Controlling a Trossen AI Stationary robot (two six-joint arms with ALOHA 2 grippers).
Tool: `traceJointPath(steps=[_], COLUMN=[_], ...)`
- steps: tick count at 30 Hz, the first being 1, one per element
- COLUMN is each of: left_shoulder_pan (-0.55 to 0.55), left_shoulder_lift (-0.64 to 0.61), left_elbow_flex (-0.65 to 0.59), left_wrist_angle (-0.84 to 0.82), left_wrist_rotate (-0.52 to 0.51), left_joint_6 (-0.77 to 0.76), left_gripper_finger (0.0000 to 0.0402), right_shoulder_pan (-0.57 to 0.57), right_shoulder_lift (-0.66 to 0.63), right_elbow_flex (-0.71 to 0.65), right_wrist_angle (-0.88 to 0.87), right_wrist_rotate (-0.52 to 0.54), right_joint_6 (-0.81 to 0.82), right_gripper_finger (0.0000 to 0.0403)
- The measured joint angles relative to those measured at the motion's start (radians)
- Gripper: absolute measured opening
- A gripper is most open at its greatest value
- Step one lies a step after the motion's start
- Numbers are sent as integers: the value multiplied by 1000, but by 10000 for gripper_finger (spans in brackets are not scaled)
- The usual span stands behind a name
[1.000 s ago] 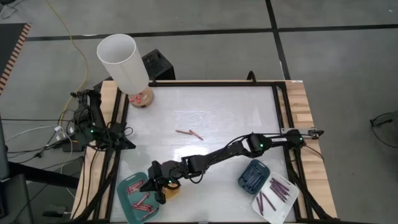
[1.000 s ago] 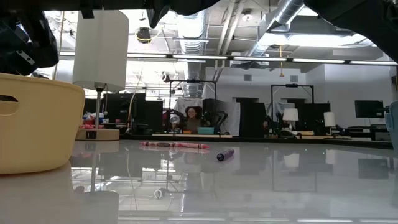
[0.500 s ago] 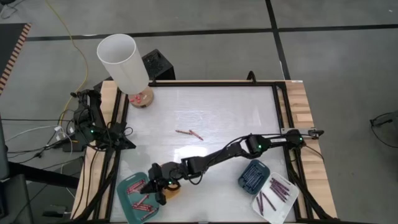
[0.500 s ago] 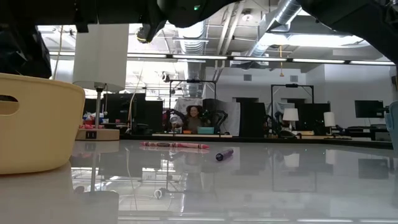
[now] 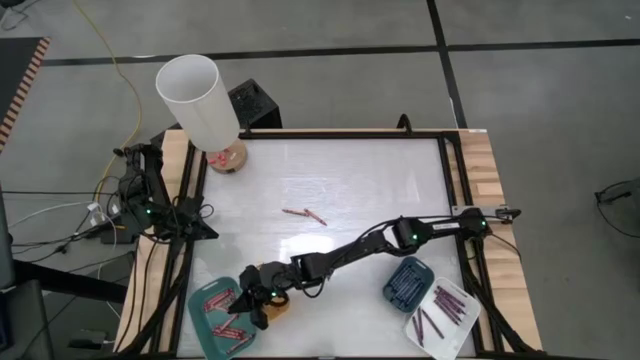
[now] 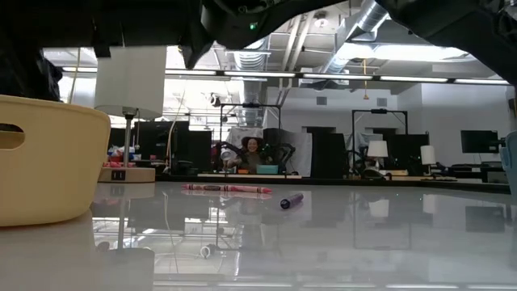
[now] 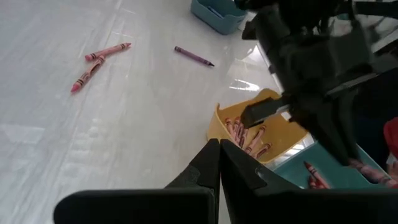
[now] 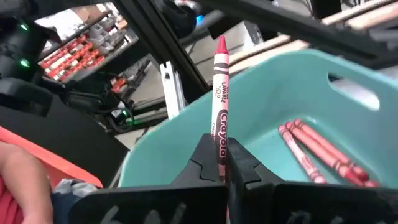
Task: Sort crayons
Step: Put the red crayon into the blue bin, then put the pink crayon into the yellow bin
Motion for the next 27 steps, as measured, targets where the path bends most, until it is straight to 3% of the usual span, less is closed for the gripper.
traceJointPath(steps=[11, 27], left_shoulder_pan=[0, 0], left_shoulder_lift=[0, 0], left_elbow_flex=[0, 0], left_wrist_angle=[-1, -1], left_wrist_rotate=[1, -1], left_joint_6=[0, 0], left_gripper_finger=[0, 0], right_shoulder_pan=[-22, -26], right_shoulder_lift=[1, 1], right_elbow_flex=[0, 0], right_wrist_angle=[0, -3], right_wrist_rotate=[-17, -18], right_joint_6=[41, 47], right_gripper_finger=[7, 75])
